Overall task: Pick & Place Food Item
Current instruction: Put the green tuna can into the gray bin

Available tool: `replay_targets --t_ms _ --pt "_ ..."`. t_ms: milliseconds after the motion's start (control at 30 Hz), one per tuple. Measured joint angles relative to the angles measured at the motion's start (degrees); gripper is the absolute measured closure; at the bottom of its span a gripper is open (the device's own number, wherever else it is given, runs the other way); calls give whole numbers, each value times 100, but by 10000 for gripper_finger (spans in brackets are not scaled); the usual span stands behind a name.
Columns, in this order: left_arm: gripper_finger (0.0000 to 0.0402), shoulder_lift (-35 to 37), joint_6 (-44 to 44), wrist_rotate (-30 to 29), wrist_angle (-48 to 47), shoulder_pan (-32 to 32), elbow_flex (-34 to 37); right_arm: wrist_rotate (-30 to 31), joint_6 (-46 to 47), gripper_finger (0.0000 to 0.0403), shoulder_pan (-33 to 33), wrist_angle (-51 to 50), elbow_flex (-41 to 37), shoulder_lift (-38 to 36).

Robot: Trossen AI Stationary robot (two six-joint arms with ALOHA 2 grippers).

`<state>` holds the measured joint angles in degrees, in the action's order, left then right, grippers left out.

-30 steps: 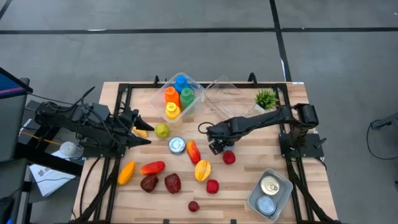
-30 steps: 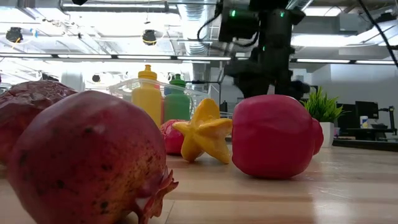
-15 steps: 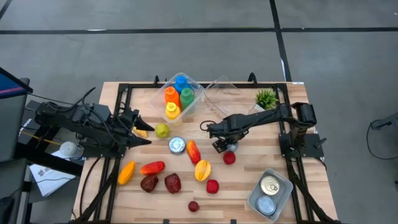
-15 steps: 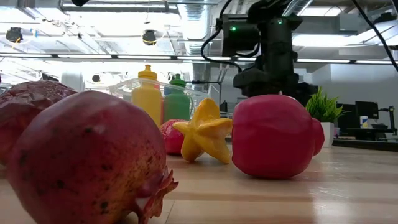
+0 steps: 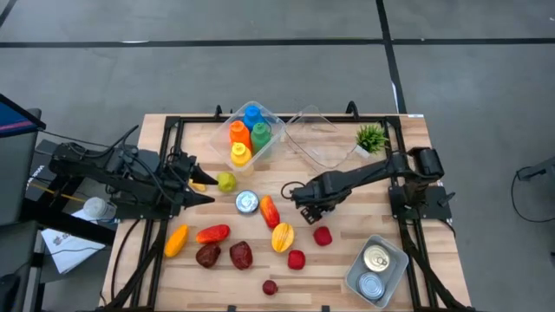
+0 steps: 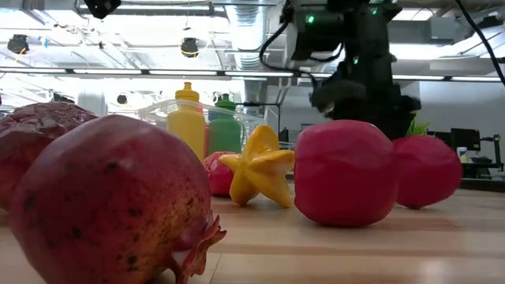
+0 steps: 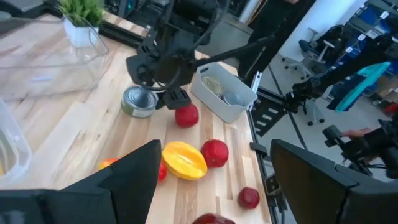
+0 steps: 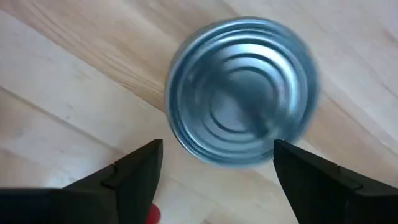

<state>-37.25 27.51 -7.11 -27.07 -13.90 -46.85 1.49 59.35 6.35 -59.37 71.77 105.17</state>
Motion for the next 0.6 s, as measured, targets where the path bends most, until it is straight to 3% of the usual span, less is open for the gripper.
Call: replay_targets --t_ms 267,600 --pt "110 -1 0 -9 46 1 0 424 -8 107 -49 -223 7 -598" --pt "110 1 190 -9 53 -1 0 155 -898 107 -564 -53 -299 -445"
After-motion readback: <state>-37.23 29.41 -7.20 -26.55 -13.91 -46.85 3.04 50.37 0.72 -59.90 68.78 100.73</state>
